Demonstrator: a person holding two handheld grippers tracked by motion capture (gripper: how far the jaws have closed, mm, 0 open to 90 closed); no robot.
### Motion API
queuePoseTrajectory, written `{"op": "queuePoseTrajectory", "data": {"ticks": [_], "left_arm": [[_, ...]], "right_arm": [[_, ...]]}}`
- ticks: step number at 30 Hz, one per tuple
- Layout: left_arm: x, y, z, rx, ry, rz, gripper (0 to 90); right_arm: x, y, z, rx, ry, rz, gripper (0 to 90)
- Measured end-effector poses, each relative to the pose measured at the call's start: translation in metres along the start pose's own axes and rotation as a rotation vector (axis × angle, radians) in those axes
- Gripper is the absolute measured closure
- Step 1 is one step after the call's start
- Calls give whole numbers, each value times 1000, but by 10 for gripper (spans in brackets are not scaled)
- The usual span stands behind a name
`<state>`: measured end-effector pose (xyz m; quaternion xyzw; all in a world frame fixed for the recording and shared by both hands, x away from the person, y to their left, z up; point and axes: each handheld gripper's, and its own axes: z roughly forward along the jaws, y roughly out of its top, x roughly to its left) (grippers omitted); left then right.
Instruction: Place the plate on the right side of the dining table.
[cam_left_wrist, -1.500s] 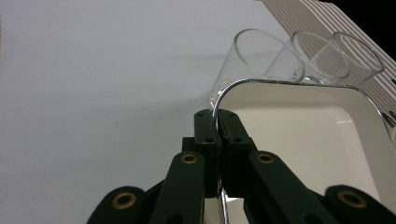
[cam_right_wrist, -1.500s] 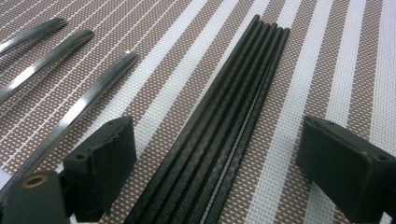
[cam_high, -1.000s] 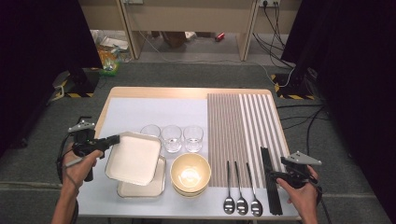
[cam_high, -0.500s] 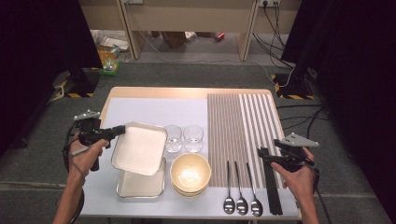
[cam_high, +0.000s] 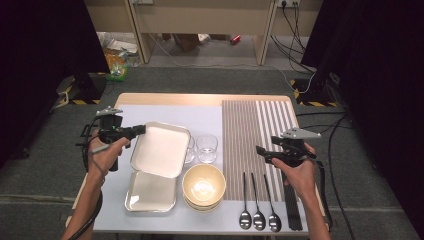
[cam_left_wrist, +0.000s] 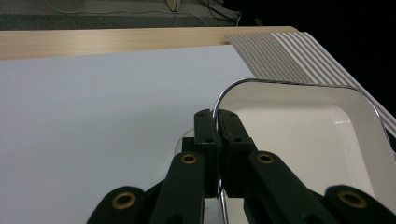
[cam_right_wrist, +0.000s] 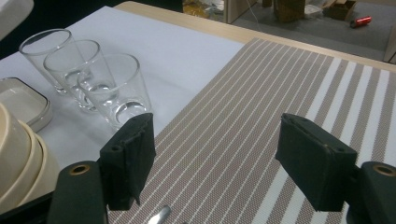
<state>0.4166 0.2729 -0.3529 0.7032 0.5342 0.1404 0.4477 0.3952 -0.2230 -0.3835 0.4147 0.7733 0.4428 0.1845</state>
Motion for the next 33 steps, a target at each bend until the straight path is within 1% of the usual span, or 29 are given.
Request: {"op": "queuePoseTrajectory", "data": {"ticks": [1,2,3,5,8,9,10,11,14,15,16,17,18,19,20,21,23,24,26,28,29,30,33], "left_arm": [[0,1,1,5,-2,-1,870],[-1,4,3,13,-9,-5,871],[-2,5,5,3,-9,-11,871],[-4,10,7,0,-8,-14,871],[-7,17,10,3,-10,-11,871],[-9,20,12,7,-11,-9,871],[-11,22,13,-1,-10,-14,871],[-12,25,15,-4,-10,-11,871],[-16,30,19,-15,-24,-18,871],[-17,31,20,-11,-23,-16,871],[-19,32,22,-18,-22,-26,871],[-20,34,24,-12,-26,-19,871],[-22,35,26,-18,-24,-23,871],[-24,36,27,-18,-26,-22,871],[-26,38,28,-13,-29,-17,871],[-28,39,30,-23,-35,-25,871],[-32,41,33,-28,-38,-26,871],[-34,43,35,-25,-37,-17,871],[-40,45,38,-27,-35,-16,871],[-45,47,43,-22,-40,-11,871],[-49,48,47,-27,-44,-16,871],[-51,49,49,-25,-49,-10,871],[-60,52,57,-28,-64,-13,871]], "right_arm": [[1,1,1,0,3,3,289],[1,2,2,-6,7,-5,288],[2,4,4,-5,14,-3,288],[4,8,6,-5,27,10,290],[7,14,8,-10,34,4,295],[8,15,9,-15,43,2,297],[9,17,10,-19,55,6,298],[10,18,11,-23,62,17,298],[13,23,14,-20,79,20,296],[14,24,15,-24,82,19,298],[15,26,15,-28,90,22,301],[17,27,16,-30,99,29,305],[19,29,17,-32,107,31,305],[20,31,17,-34,108,24,306],[22,33,18,-35,110,24,305],[23,35,18,-39,113,21,307],[26,38,19,-47,123,23,310],[27,39,19,-46,125,24,311],[30,43,19,-47,120,22,312],[33,47,20,-56,136,22,320],[35,48,21,-67,144,24,326],[37,50,21,-70,152,24,329],[41,54,23,-83,174,49,344]]}}
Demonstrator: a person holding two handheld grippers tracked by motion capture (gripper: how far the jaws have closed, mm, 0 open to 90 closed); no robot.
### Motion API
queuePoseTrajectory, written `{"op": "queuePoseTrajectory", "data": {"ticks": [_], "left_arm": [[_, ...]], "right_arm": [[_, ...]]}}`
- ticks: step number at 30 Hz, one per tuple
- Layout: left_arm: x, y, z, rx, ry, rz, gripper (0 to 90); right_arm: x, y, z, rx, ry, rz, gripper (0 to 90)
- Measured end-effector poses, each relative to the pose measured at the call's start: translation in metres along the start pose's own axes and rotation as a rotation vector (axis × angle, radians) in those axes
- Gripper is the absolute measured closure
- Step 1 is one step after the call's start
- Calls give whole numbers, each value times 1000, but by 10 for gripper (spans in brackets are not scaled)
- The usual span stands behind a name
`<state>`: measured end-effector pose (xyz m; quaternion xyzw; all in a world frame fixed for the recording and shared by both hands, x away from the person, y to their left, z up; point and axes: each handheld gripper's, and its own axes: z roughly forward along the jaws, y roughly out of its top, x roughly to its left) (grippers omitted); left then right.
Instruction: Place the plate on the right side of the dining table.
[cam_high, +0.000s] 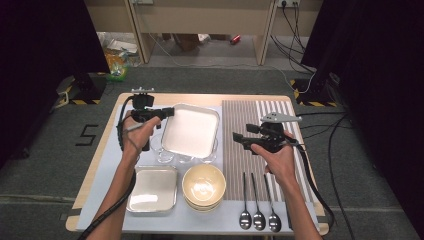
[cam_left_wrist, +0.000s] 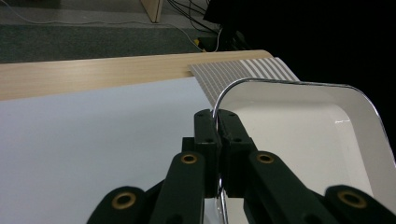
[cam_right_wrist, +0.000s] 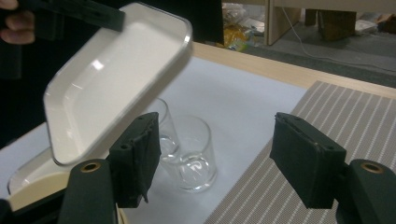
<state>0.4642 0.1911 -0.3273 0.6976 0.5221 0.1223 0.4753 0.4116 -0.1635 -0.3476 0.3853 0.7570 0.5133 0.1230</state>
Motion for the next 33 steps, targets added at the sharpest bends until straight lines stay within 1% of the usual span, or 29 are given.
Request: {"op": "queuePoseTrajectory", "data": {"ticks": [3,4,6,9,13,15,16,17,19,21,22,23,24,26,29,30,31,32,33], "left_arm": [[-9,2,6,7,-9,9,871],[-12,3,8,2,-14,9,871],[-17,4,10,7,-27,11,871],[-24,5,14,5,-40,16,871],[-32,6,20,7,-55,17,871],[-34,5,22,2,-61,16,871],[-38,5,25,3,-80,13,870],[-40,5,26,4,-83,14,871],[-42,4,27,2,-90,16,871],[-43,4,27,1,-95,14,871],[-44,4,27,3,-103,8,871],[-45,4,28,3,-107,8,870],[-45,4,28,1,-107,9,871],[-48,4,29,-1,-112,14,871],[-51,4,29,2,-113,23,871],[-52,5,28,6,-115,31,871],[-52,5,27,14,-118,36,870],[-54,5,27,11,-126,37,872],[-55,5,27,18,-132,38,872]], "right_arm": [[1,2,2,-11,15,25,364],[1,3,2,-18,24,35,371],[0,3,3,-24,39,56,389],[-1,4,4,-18,42,59,411],[-2,5,4,-41,79,82,438],[-2,6,4,-36,78,84,463],[-3,5,5,-38,80,86,467],[-3,5,5,-23,75,97,478],[-5,5,5,-15,60,98,505],[-7,5,5,-14,68,109,530],[-8,5,6,-17,68,128,542],[-9,5,6,-14,67,129,560],[-10,4,7,-22,80,141,581],[-11,4,7,-32,77,156,603],[-13,5,6,-35,46,149,663],[-13,5,5,-42,38,158,695],[-14,5,4,-59,40,159,723],[-15,4,3,-83,46,165,732],[-17,4,1,-93,45,176,744]]}}
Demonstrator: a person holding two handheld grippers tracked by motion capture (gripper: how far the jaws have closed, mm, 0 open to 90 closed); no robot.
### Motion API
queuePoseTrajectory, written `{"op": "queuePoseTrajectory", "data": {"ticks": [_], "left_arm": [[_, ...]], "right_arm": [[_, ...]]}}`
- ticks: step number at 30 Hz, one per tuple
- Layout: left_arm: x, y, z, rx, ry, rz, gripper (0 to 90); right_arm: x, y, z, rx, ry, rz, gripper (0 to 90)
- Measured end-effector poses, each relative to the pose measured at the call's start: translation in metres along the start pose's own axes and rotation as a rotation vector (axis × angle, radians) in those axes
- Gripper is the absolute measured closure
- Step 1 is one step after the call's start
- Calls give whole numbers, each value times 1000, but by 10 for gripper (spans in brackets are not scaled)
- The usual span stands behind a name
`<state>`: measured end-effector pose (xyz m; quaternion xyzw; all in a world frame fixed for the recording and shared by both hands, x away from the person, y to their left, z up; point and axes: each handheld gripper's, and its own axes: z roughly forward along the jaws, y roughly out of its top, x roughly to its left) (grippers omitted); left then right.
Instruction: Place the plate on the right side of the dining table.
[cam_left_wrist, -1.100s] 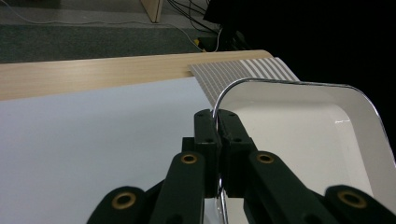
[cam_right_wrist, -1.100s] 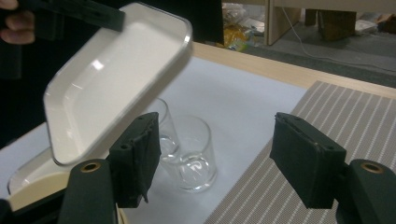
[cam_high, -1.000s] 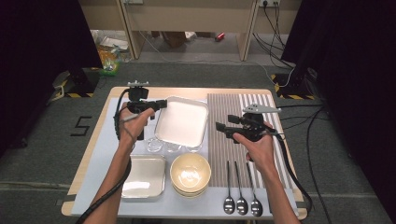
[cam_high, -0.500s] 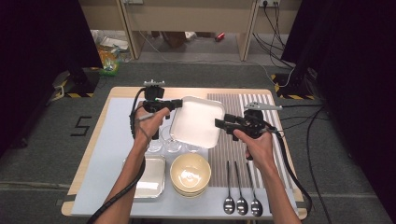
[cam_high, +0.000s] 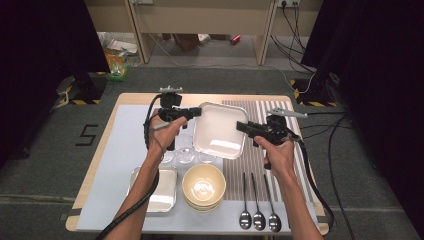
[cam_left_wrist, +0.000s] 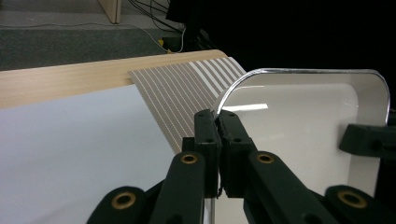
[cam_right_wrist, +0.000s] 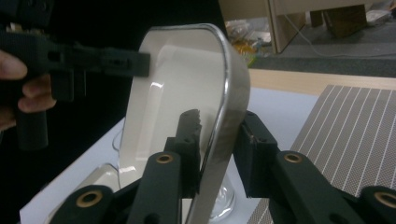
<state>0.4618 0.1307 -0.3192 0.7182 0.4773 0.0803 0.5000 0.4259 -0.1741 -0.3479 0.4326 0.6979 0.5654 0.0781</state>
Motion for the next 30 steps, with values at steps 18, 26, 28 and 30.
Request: {"op": "queuePoseTrajectory", "data": {"ticks": [18,26,28,30], "left_arm": [[-23,-2,-12,10,-12,92,479],[-13,-14,-34,31,16,90,314],[-7,-18,-38,35,32,86,289],[-2,-22,-43,38,49,85,263]], "right_arm": [[-34,10,-36,-56,-85,29,786],[-62,-6,-39,-7,-144,77,787],[-66,-11,-39,6,-150,88,786],[-70,-14,-38,19,-154,94,786]]}}
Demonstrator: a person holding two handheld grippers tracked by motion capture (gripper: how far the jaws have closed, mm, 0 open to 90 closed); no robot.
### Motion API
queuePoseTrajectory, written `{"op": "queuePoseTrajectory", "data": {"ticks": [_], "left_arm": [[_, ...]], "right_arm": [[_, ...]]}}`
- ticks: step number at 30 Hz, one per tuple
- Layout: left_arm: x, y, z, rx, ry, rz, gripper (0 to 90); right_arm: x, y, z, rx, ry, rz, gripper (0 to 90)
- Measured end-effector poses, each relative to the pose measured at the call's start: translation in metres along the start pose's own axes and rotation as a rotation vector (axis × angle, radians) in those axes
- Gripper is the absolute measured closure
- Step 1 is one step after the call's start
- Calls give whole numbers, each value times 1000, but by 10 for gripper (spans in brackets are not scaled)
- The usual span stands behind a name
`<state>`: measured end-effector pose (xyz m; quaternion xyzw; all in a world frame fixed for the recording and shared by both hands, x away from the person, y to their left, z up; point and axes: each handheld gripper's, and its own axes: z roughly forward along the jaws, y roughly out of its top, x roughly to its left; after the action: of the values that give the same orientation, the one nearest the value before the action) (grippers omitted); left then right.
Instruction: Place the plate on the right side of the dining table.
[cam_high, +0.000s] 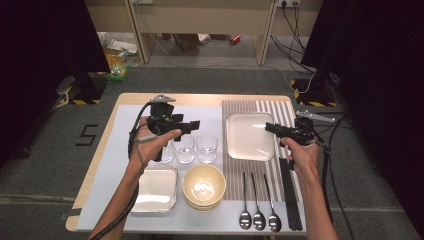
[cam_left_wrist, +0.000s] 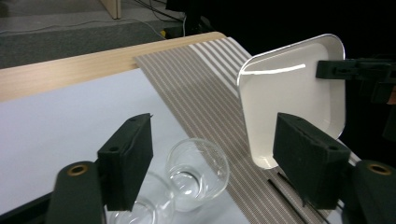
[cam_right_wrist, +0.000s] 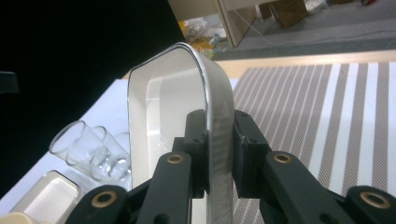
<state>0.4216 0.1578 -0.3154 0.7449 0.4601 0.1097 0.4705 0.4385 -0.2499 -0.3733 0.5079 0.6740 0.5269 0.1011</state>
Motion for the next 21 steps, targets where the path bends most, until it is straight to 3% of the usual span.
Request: {"op": "queuePoseTrajectory", "data": {"ticks": [6,16,20,21], "left_arm": [[14,-14,-14,7,47,-5,182],[48,-47,-38,3,81,-42,157],[62,-63,-46,8,128,-56,157],[66,-67,-48,11,123,-62,158]], "right_arm": [[-12,-6,0,21,-18,9,786],[-34,-21,6,59,-45,53,786],[-41,-26,10,82,-69,52,786],[-42,-27,11,89,-74,54,786]]}}
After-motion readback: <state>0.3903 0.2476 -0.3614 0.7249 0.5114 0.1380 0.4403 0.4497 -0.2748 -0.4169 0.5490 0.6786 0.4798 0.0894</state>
